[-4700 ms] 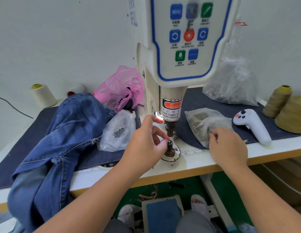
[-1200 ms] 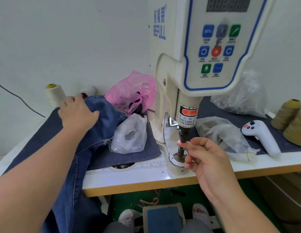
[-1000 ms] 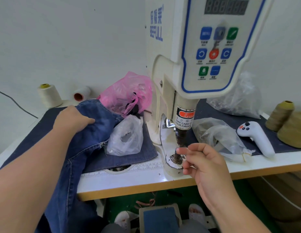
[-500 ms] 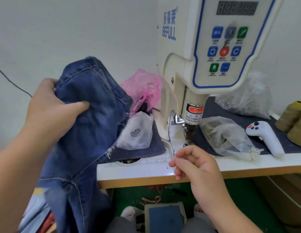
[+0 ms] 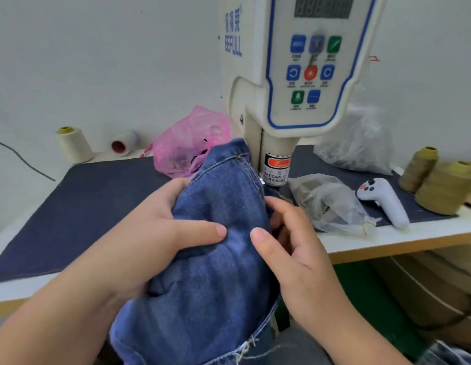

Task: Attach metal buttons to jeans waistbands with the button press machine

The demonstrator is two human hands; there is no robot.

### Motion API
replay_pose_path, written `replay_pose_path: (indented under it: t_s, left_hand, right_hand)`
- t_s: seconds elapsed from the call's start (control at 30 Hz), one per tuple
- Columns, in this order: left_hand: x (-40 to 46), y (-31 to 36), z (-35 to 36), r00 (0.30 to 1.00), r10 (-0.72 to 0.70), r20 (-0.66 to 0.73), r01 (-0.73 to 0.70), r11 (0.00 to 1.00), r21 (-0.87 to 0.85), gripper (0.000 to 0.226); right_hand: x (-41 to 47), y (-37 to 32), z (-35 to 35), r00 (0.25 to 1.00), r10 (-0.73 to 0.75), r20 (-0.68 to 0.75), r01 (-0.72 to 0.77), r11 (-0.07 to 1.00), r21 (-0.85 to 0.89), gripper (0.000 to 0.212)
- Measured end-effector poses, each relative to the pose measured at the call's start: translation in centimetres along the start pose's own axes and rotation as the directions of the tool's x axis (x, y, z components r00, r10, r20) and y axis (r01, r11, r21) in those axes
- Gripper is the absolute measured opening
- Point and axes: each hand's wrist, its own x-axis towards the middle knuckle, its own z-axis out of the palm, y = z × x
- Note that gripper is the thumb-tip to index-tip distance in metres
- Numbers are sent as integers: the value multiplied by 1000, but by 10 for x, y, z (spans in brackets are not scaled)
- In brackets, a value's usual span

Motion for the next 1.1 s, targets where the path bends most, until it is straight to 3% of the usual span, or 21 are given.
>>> replay_pose_path:
  t_s: [0.13, 0.3, 0.53, 0.67, 0.77, 0.93, 1.03, 1.1]
  left_hand:
    - [5, -6, -1, 973, -126, 194, 143, 986, -80, 53]
    - [10, -16, -11, 895, -224, 386, 248, 969, -14, 47]
    - [14, -33, -18, 870, -371, 325, 341, 928, 147, 38]
    - [15, -36, -17, 838, -429, 336, 378, 902, 209, 29]
    - [17, -40, -17, 819, -459, 344, 395, 886, 241, 32]
    - [19, -43, -13, 792, -491, 363, 405, 868, 289, 37]
    - [18, -41, -9, 849, -481, 219, 344, 818, 461, 45]
    - [15, -35, -4, 912, -409, 21, 271, 641, 718, 58]
  right_hand:
    - [-10, 5, -6, 999, 46, -15, -46, 998, 30, 34]
    - [-22, 16, -1, 996, 91, -24, -88, 991, 97, 17]
    - [-29, 22, -6, 987, 80, 138, -90, 993, 70, 28]
    - [-31, 30, -8, 982, 129, 136, -152, 973, 174, 36]
    - [-32, 33, -12, 973, 169, 156, -203, 949, 241, 27]
    - [-32, 37, -15, 984, 145, 102, -161, 973, 166, 20]
    - [-32, 41, -17, 991, 134, -28, -134, 991, -2, 26]
    - [-31, 41, -18, 993, 75, -91, -84, 992, -95, 23]
